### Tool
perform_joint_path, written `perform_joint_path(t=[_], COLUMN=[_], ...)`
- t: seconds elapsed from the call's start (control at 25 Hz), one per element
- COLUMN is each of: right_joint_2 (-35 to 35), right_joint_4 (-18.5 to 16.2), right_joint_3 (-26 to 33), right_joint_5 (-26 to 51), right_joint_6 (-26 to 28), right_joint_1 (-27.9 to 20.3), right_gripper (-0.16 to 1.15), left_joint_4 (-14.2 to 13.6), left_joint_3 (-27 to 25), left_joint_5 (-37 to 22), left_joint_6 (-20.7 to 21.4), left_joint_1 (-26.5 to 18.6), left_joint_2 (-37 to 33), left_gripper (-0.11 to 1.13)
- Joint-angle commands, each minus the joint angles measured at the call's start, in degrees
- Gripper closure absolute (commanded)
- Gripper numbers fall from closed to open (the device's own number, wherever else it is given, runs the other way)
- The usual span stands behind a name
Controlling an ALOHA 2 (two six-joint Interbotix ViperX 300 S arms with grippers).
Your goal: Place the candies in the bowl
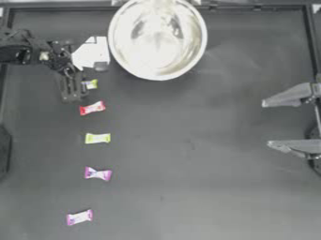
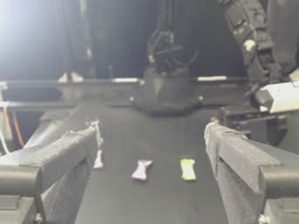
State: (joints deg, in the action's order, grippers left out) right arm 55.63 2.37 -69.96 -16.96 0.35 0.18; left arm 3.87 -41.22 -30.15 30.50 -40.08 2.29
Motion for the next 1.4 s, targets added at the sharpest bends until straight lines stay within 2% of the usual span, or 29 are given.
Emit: perform_joint_path(t=[0.04,0.16,0.32,0.48,0.8,1.12,1.24,1.4], right_joint_2=[-0.4,-0.4,-0.4,-0.4,-0.4,-0.3,-0.4,-0.4], right_joint_4=[0.1,0.1,0.1,0.1,0.1,0.6,0.6,0.7], right_joint_3=[0.5,0.6,0.6,0.6,0.5,0.5,0.5,0.5], right_joint_5=[-0.4,-0.4,-0.4,-0.4,-0.4,-0.4,-0.4,-0.4], right_joint_6=[0.0,0.0,0.0,0.0,0.0,0.0,0.0,0.0], right_joint_1=[0.1,0.0,0.1,0.1,0.0,0.1,0.1,-0.1], right_gripper=[-0.02,-0.02,-0.02,-0.02,-0.02,-0.02,-0.02,-0.02], left_joint_4=[-0.1,0.0,-0.1,-0.1,0.3,0.9,0.9,0.9], left_joint_3=[1.1,1.7,3.3,4.0,4.1,5.7,7.4,13.0], left_joint_5=[0.4,0.4,-1.0,-2.0,-3.4,-4.4,-4.4,-4.3], left_joint_6=[0.9,0.9,0.9,0.9,0.7,0.4,0.3,0.6], left_joint_1=[-0.2,-0.2,-0.2,-0.2,0.4,2.6,2.6,2.6], left_joint_2=[-0.5,0.1,1.4,1.6,-2.5,-12.8,-15.3,-15.5], left_gripper=[0.17,0.28,0.54,0.71,0.72,0.72,0.72,0.72])
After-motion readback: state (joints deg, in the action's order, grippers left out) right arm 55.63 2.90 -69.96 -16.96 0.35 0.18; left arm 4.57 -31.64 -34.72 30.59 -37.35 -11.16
